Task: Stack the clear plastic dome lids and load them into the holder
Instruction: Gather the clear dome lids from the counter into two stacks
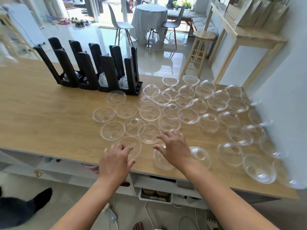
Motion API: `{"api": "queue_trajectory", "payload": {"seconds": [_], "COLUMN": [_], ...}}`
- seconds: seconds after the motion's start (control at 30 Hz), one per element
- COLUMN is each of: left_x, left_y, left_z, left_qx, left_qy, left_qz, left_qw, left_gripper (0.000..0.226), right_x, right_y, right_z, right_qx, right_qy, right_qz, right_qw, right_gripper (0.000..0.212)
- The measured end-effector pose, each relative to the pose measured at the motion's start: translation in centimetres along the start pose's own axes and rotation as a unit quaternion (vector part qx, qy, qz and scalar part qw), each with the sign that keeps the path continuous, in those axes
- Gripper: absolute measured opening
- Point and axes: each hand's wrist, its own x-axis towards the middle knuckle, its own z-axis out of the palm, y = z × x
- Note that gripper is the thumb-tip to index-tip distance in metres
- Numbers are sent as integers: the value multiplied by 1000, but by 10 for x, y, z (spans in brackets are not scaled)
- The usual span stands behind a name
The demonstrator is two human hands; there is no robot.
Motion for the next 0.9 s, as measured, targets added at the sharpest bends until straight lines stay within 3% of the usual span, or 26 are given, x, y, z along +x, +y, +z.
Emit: {"api": "queue_trajectory", "payload": {"seconds": [0.13,0.23,0.37,0.5,0.57,0.63,0.7,0.8,0.87,0.9], "left_x": [-8,-9,-7,-8,-5,2,12,32,41,45], "left_y": [-12,-14,-13,-14,-15,-14,-7,8,20,26], "left_z": [11,11,12,11,6,-2,-9,-13,-8,-3], "left_qx": [4,-2,-31,-79,-119,-193,-330,-607,-678,-680], "left_qy": [-29,-16,24,60,78,84,74,-14,-101,-139], "left_qz": [1,-10,-13,-19,-38,-65,-106,-185,-210,-214], "left_qw": [1000,1000,999,995,989,975,935,773,697,687], "left_gripper": [45,36,26,16,9,3,4,17,20,20], "right_x": [21,27,29,27,26,24,19,3,-11,-19], "right_y": [-19,-22,-20,-16,-16,-11,3,34,60,72], "right_z": [20,26,28,18,5,-12,-30,-56,-69,-73], "right_qx": [-129,-184,-185,-90,34,177,302,451,497,501], "right_qy": [-84,-88,-71,-25,6,37,77,127,132,119], "right_qz": [-68,-72,-92,-85,-24,51,127,236,306,338], "right_qw": [986,976,976,992,999,982,942,851,802,788], "right_gripper": [27,15,17,20,18,13,10,16,18,18]}}
